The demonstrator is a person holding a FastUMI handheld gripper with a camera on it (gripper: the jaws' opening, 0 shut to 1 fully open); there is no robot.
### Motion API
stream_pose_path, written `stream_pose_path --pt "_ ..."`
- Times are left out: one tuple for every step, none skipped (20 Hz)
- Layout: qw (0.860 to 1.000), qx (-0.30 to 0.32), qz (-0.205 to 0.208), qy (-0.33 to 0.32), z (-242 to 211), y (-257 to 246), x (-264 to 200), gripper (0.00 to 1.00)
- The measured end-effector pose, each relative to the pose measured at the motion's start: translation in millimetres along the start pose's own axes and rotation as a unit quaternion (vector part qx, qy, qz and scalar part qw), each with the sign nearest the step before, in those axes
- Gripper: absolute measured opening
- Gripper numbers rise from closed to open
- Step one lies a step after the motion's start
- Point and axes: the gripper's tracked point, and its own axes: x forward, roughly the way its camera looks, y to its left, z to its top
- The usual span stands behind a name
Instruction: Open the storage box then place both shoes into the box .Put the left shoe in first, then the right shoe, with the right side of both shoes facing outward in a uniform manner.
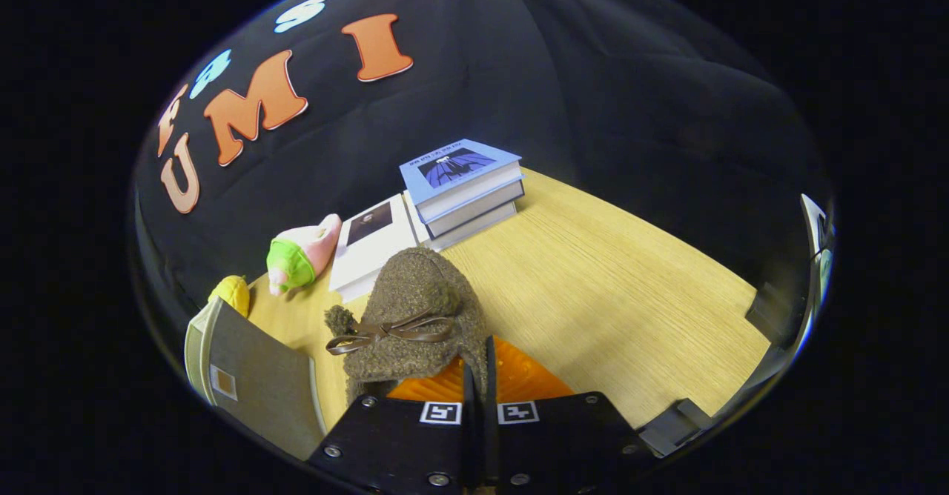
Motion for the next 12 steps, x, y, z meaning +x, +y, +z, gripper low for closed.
stream_pose_path --pt "1.0 -0.002 0.003 -0.005 4 7 -7 0.03" --pt "1.0 -0.004 0.007 -0.012 10 15 -15 0.03" --pt "1.0 -0.005 0.011 -0.018 14 23 -24 0.03" --pt "1.0 -0.007 0.015 -0.023 17 32 -32 0.03" --pt "0.999 -0.008 0.019 -0.028 21 41 -39 0.03" --pt "0.999 -0.011 0.023 -0.032 25 50 -47 0.03" --pt "0.999 -0.014 0.027 -0.037 27 60 -54 0.03" --pt "0.999 -0.016 0.032 -0.041 30 71 -61 0.03" --pt "0.998 -0.019 0.037 -0.044 31 82 -68 0.03" --pt "0.998 -0.022 0.043 -0.048 33 92 -74 0.03" --pt "0.997 -0.024 0.048 -0.051 34 103 -78 0.03" --pt "0.997 -0.027 0.052 -0.055 36 114 -85 0.03"
